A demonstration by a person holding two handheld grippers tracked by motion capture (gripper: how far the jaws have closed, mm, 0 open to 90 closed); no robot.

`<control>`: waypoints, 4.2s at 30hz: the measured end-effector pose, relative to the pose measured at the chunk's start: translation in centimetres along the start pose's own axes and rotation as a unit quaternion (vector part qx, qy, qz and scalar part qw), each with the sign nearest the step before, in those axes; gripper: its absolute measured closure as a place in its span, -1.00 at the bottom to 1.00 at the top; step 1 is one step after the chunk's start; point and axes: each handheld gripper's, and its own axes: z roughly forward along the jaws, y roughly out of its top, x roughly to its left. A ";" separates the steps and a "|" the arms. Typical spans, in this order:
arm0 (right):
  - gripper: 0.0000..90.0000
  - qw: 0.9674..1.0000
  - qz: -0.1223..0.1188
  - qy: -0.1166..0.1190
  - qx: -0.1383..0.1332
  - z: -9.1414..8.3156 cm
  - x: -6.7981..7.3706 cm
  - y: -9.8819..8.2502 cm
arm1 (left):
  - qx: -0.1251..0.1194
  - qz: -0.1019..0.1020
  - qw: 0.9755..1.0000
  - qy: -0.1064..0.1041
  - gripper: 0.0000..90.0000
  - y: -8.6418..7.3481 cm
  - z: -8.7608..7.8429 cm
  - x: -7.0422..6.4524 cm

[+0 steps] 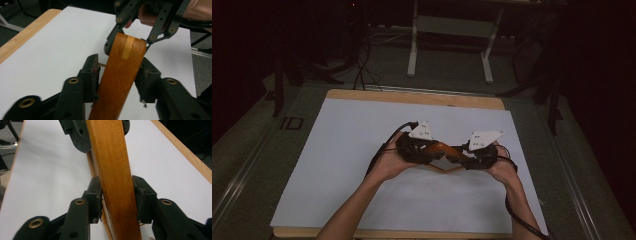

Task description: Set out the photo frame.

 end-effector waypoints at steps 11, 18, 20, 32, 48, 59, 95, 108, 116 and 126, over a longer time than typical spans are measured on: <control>0.51 1.000 0.016 -0.020 -0.005 -1.1 -0.1 -1.3 | -0.058 -0.060 0.996 0.016 -0.19 -2.6 -0.3 1.7; 0.52 0.999 0.021 -0.022 -0.008 -1.5 -0.1 -1.9 | -0.094 -0.089 0.992 0.012 -0.18 -4.8 -0.3 2.6; 0.52 0.999 0.022 -0.023 -0.009 -1.6 -0.1 -2.0 | -0.105 -0.095 0.990 0.010 -0.15 -5.6 0.0 2.8; 0.52 0.999 0.022 -0.023 -0.014 -1.7 -0.1 -2.2 | -0.085 -0.107 0.991 -0.011 -0.01 -7.3 3.0 3.2; 0.52 0.999 0.024 -0.027 -0.009 -1.8 -0.2 -2.3 | -0.088 -0.106 0.990 -0.034 0.02 -6.9 4.9 3.0; 0.49 0.999 0.022 -0.046 0.006 -2.0 -0.3 -2.4 | -0.082 -0.088 0.992 -0.031 0.15 -6.6 4.7 2.6; 0.43 0.998 0.044 -0.036 0.017 -2.5 -0.6 -2.9 | -0.071 -0.064 0.994 -0.048 0.34 -5.7 4.1 2.4; 0.42 0.998 0.060 -0.027 -0.020 -2.2 -0.8 -2.0 | -0.118 -0.082 0.988 -0.053 0.37 -5.2 1.4 3.0; 0.41 0.996 0.072 -0.018 -0.040 -1.4 -0.9 -1.3 | -0.128 -0.084 0.987 -0.040 0.37 -5.2 -0.3 3.3; 0.40 0.996 0.080 -0.013 -0.046 -0.4 -1.0 -0.4 | -0.130 -0.090 0.987 -0.024 0.37 -5.2 -1.7 3.6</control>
